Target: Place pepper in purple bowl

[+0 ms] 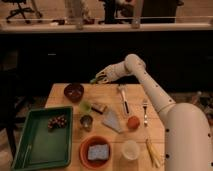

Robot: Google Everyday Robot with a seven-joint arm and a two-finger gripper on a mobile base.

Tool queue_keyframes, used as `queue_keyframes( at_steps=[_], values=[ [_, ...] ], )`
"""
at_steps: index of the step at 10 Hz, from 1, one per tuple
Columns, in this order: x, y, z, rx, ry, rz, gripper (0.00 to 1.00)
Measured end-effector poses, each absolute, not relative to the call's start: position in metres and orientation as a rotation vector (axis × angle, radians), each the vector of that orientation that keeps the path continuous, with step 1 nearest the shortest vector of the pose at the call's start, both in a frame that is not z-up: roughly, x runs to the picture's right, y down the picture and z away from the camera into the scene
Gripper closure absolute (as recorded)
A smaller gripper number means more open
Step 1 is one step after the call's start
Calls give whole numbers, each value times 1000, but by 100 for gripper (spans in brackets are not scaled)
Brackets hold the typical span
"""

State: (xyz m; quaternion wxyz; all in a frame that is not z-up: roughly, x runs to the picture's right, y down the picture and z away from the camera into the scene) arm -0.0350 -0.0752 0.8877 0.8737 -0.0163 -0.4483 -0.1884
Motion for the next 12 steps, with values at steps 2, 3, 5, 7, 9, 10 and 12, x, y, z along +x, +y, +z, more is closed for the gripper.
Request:
queue_keyframes(
  at_steps=[2, 3, 5, 7, 9, 10, 12],
  values=[
    [-65, -74, 890, -34, -963, -431, 100],
    [-80, -71, 890, -41, -976, -457, 100],
    [-103, -65, 891, -56, -998, -499, 100],
    [-128, -60, 890, -77, -1023, -553, 100],
    [-146, -56, 890, -94, -1039, -602, 100],
    [-152, -54, 890, -102, -1045, -620, 100],
    [-165, -49, 890, -124, -1058, -660, 100]
  ],
)
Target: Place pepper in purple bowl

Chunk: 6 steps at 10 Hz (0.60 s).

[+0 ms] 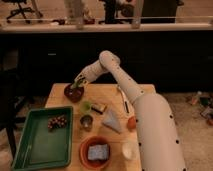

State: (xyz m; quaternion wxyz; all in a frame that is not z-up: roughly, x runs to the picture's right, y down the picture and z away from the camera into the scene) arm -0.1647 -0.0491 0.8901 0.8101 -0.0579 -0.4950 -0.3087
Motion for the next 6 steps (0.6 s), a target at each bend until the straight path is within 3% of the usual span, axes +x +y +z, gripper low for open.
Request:
queue_keyframes(
  at_steps=[6],
  values=[
    [-188, -36, 898, -174, -1074, -719, 100]
  ],
)
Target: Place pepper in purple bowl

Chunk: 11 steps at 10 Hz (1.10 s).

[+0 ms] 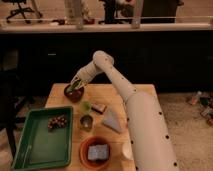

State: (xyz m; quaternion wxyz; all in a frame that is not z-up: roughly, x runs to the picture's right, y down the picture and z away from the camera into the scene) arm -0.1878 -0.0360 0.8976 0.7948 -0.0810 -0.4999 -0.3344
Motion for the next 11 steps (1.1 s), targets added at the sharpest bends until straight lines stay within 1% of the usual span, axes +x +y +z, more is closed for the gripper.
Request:
queue_keyframes(
  at_steps=[3, 4, 5, 6, 7, 8, 9, 11],
  values=[
    [-193, -33, 915, -199, -1067, -710, 100],
    [-194, -34, 917, -201, -1068, -707, 98],
    [-193, -33, 917, -202, -1068, -707, 95],
    [-191, -33, 918, -202, -1066, -705, 82],
    [-191, -33, 918, -203, -1065, -705, 73],
    [-191, -33, 918, -203, -1066, -705, 61],
    [-192, -33, 918, -203, -1066, -706, 53],
    [-192, -33, 918, -203, -1066, -707, 31]
  ],
)
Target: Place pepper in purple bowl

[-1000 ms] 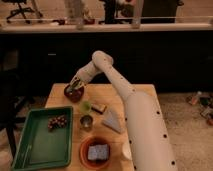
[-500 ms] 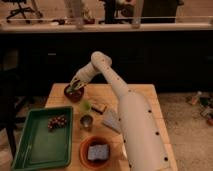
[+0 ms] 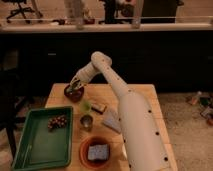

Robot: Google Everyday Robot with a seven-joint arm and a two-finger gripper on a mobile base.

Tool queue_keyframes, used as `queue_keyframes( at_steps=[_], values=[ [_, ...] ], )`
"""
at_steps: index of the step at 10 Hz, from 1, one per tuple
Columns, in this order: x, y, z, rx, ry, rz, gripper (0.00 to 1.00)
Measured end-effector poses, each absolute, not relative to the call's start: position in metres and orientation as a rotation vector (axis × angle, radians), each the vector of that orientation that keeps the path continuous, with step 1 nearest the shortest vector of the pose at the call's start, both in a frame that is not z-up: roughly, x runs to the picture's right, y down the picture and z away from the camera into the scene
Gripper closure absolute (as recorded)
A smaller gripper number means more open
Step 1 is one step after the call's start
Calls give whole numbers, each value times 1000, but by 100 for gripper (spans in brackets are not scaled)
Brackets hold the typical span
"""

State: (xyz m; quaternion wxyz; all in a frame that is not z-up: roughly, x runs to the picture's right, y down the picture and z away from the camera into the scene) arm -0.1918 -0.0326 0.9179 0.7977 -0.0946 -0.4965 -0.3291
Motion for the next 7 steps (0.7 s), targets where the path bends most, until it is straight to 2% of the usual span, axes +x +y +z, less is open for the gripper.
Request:
queue_keyframes(
  at_steps=[1, 2, 7],
  values=[
    [-191, -33, 918, -203, -1065, -706, 23],
    [-191, -33, 918, -203, -1065, -706, 20],
    [-191, -33, 918, -203, -1065, -706, 20]
  ],
)
